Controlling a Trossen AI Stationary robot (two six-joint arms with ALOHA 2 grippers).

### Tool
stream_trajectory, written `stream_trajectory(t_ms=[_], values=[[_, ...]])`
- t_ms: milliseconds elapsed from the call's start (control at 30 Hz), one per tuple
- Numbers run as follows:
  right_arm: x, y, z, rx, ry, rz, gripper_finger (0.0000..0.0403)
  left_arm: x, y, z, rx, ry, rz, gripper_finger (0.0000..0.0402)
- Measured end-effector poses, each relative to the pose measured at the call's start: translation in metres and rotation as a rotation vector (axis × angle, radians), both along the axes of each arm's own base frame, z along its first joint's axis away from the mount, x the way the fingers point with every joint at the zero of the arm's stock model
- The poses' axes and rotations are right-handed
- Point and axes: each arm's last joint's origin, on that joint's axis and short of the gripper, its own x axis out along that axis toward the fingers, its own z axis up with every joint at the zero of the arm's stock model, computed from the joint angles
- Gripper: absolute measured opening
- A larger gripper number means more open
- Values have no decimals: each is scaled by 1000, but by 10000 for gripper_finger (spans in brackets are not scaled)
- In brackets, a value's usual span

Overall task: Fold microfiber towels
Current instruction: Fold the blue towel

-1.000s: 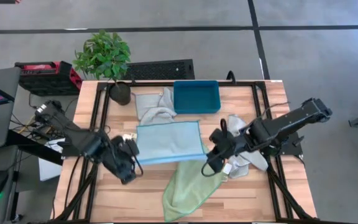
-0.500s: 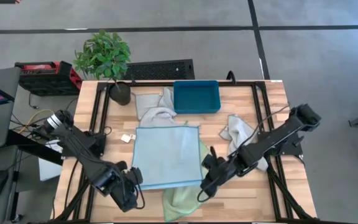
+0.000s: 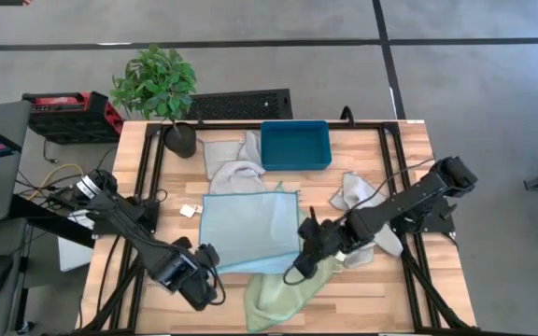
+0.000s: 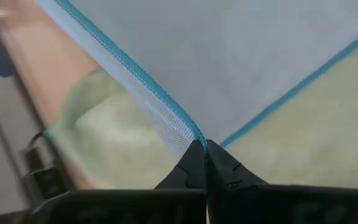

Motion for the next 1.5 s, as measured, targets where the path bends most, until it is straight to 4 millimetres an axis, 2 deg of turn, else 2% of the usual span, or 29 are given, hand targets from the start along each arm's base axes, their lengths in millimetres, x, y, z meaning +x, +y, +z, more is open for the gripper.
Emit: stream_trajectory(t_ms=[300, 467, 700, 1067, 1500], values=[[16, -41, -11, -136, 45, -45, 5, 20, 29, -16, 184, 51, 128, 0], [17, -60, -13, -222, 73, -93, 6, 30, 44, -26, 298, 91, 174, 0], [22, -84, -12, -304, 76, -63, 6, 35, 72, -24, 413, 136, 222, 0], [24, -104, -12, -388, 88, -43, 6, 46, 103, -22, 495, 217, 41, 0], [25, -110, -11, -448, 92, -52, 6, 55, 135, -22, 494, 268, 94, 0]])
